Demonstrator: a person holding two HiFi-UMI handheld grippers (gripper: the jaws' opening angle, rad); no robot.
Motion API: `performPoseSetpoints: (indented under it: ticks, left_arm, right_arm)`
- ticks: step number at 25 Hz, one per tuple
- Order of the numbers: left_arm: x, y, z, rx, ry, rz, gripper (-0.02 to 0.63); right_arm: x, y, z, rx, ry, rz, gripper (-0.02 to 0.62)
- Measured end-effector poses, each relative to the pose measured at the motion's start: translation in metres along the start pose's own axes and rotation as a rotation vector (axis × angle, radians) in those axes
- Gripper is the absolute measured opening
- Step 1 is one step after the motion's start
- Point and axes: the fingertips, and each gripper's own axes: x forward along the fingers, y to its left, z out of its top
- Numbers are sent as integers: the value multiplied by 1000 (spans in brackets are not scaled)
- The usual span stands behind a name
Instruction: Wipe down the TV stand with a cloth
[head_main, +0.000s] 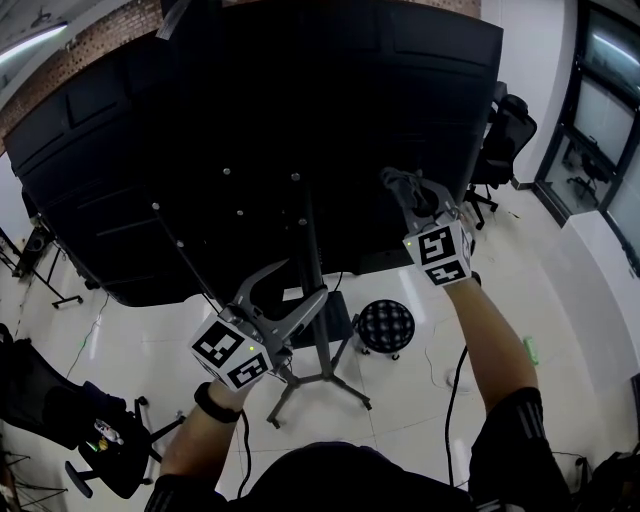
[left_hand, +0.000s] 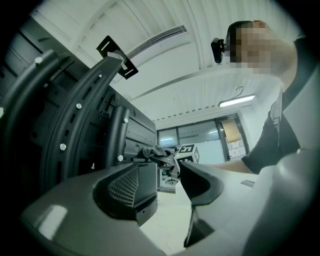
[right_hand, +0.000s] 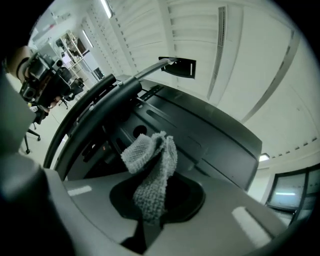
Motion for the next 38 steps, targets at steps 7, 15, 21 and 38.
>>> performPoseSetpoints:
  ticks: [7,15,21,38]
  left_arm:
    - [-16,1,3,10,3,5,284]
    - [-66,24,22,23,-25,14,282]
    - [-122,53,49,45,-61,39,284]
    - [-272,136,77,66,-70,114,283]
  right_arm:
    - [-13,-23,-3,36,35,-71,26]
    - [-37,27,107,-18,-129,-44,27]
    - [-29,108,216,-158,-216,45,26]
    - [76,319,402,-373,-282,203,26]
